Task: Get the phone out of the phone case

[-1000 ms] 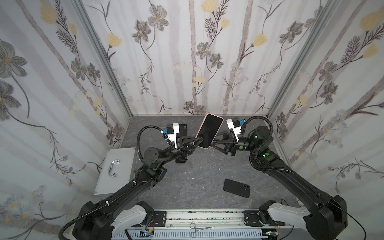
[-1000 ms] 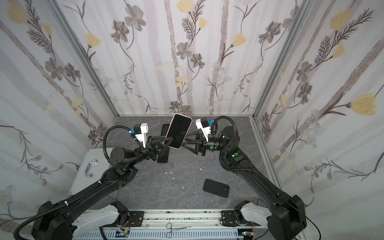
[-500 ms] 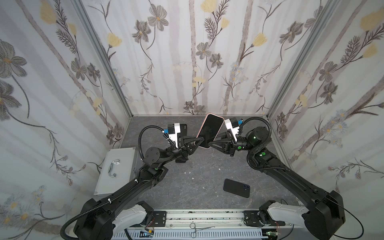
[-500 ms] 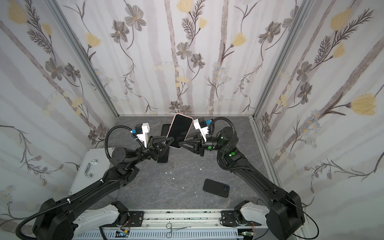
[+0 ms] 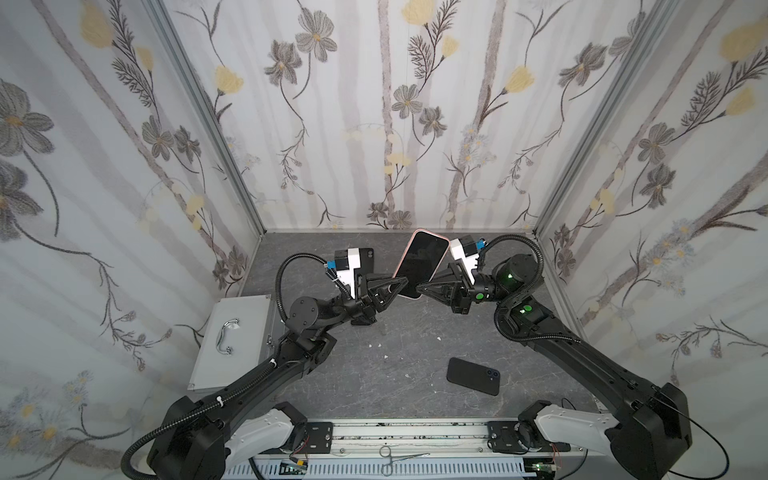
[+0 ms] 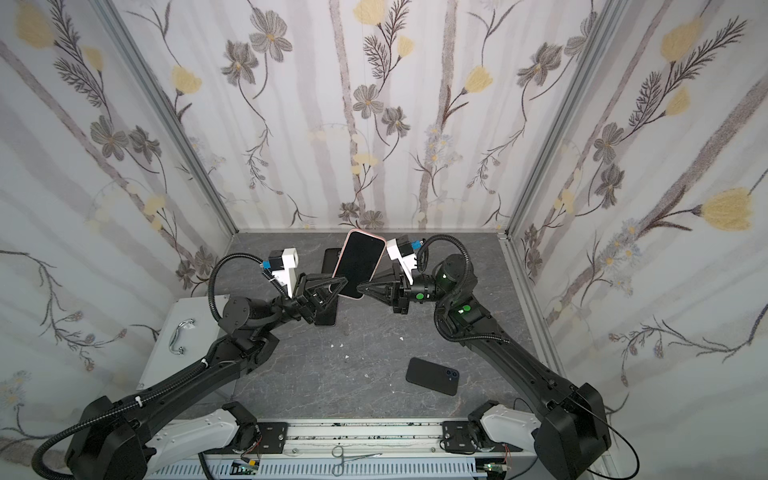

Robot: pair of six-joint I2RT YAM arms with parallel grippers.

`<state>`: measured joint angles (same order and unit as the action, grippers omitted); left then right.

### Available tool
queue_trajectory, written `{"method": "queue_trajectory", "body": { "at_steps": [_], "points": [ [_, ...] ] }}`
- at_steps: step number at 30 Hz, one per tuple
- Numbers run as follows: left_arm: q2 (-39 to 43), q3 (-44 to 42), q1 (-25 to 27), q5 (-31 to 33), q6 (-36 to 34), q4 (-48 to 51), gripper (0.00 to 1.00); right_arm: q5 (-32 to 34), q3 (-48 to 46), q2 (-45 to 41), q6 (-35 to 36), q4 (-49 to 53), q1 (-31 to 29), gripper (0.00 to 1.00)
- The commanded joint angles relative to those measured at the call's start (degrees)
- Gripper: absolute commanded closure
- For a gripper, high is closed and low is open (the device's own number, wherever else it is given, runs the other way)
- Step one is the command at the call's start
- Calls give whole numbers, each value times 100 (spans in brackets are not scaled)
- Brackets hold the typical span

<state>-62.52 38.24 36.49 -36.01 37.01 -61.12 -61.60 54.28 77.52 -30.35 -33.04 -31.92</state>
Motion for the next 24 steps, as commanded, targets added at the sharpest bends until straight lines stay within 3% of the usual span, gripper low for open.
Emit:
{"method": "queue_trajectory", "body": {
  "at_steps": [1,5,7,9,16,24],
  "points": [
    [-14,-1,15,78,54,-253,100,156,12,-89,372,42,2,100],
    [-58,16,-3,17,-36,-252,96,438,-46,-273,560,237,55,100],
    [-17,-39,4,51,-156,-242,68,498,-74,-331,574,240,147,100],
    [58,-119,-19,200,-362,-156,52,501,-93,-366,565,264,282,100],
    [467,138,-15,886,-1864,1473,46,778,73,-604,1342,1280,627,100],
    [692,722,5,1381,-3123,2681,45,1689,351,-1046,2515,2451,749,100]
  ]
}}
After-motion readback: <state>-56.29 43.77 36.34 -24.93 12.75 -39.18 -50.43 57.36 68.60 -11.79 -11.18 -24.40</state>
